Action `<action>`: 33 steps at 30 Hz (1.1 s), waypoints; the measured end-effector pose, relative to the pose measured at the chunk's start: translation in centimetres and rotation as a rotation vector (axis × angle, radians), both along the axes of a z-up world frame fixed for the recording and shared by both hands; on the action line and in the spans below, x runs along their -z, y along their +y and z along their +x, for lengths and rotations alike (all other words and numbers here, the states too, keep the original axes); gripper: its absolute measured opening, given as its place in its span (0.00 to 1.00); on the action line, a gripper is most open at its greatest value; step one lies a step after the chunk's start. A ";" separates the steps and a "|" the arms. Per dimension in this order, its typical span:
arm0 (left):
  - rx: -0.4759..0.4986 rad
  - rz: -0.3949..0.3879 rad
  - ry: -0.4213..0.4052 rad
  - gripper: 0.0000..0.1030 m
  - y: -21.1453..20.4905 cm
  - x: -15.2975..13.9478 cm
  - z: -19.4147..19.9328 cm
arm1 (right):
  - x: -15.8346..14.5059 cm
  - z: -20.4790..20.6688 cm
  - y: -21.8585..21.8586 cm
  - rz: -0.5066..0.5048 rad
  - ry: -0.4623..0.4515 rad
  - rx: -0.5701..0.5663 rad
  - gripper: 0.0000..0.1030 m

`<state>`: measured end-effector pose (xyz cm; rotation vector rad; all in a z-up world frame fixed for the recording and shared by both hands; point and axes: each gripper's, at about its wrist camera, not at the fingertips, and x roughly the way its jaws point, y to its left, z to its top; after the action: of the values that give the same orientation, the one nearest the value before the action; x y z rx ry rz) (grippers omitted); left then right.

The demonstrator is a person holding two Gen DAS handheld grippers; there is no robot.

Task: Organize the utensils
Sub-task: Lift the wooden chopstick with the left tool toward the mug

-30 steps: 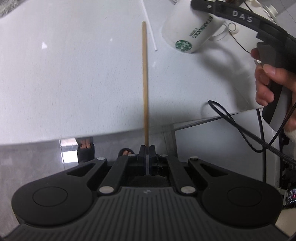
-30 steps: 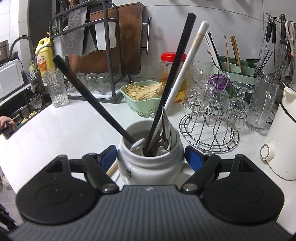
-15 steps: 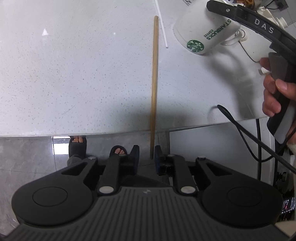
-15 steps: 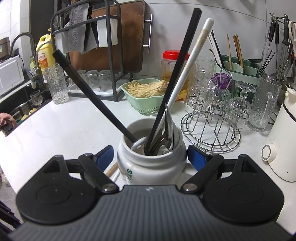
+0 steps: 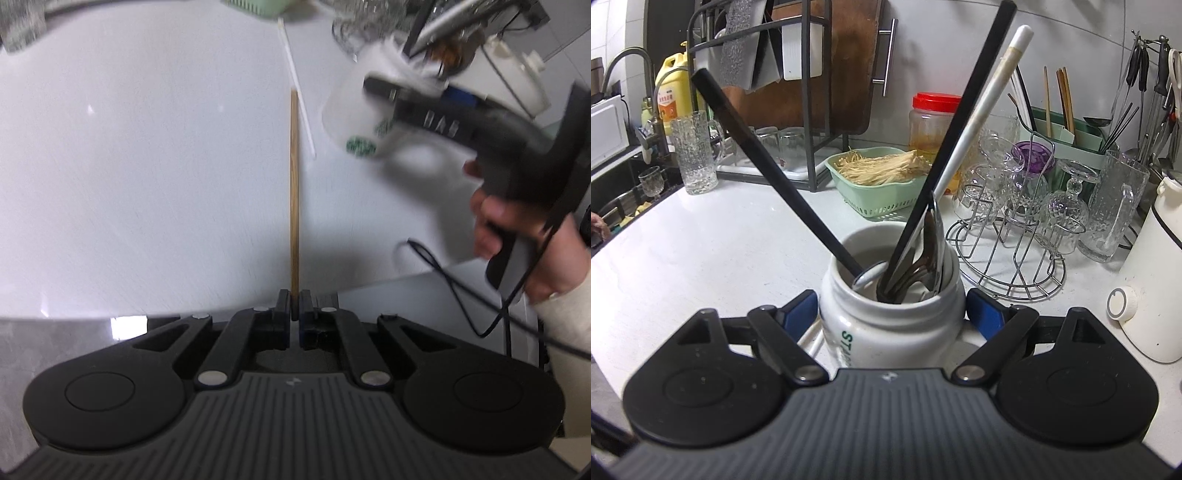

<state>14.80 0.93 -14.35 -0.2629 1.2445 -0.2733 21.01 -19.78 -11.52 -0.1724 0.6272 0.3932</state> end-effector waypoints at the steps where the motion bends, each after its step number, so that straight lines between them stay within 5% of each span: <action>1: 0.001 0.003 -0.012 0.04 0.3 -0.7 0.2 | 0.0 0.1 0.0 0.001 0.001 0.005 0.87; 19: 0.081 0.083 -0.250 0.04 3.5 -13.0 5.9 | 0.1 0.1 0.7 -0.020 -0.004 0.037 0.87; 33: 0.178 0.121 -0.389 0.04 3.3 -18.4 10.6 | 0.2 0.1 1.1 -0.036 -0.006 0.057 0.87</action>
<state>25.39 4.20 4.03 0.0082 0.8943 -0.3811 21.12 -18.65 -11.73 -0.1895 0.6326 0.3263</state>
